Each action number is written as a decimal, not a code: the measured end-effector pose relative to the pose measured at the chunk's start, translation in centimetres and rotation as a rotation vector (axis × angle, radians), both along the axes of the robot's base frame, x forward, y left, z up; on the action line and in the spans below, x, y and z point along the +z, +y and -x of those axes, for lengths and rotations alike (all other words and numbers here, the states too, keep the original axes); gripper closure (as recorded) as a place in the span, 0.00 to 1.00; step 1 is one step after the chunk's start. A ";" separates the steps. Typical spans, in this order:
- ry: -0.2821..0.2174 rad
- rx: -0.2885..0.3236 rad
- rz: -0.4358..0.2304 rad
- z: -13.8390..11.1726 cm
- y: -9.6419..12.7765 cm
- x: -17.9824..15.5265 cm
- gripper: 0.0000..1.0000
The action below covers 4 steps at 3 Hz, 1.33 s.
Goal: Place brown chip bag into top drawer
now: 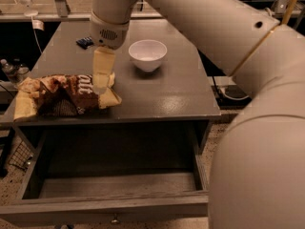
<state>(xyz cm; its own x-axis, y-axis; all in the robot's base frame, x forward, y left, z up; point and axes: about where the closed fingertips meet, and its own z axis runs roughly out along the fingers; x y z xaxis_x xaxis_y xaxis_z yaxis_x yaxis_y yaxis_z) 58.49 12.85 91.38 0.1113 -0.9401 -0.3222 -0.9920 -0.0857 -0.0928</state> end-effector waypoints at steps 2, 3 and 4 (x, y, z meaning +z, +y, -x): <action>0.076 0.032 -0.024 1.6 5.6 -1.8 0.00; 0.102 0.058 -0.035 2.6 7.5 -2.5 0.15; 0.124 0.072 -0.042 3.2 8.5 -3.0 0.38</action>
Offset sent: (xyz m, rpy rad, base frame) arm -0.0285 0.0803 -0.0234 0.0380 0.1196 0.0545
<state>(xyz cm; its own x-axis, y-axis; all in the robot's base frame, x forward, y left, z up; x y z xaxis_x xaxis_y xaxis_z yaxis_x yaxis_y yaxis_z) 55.25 21.32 88.38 0.1354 -0.9164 -0.3768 -0.9874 -0.1560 0.0246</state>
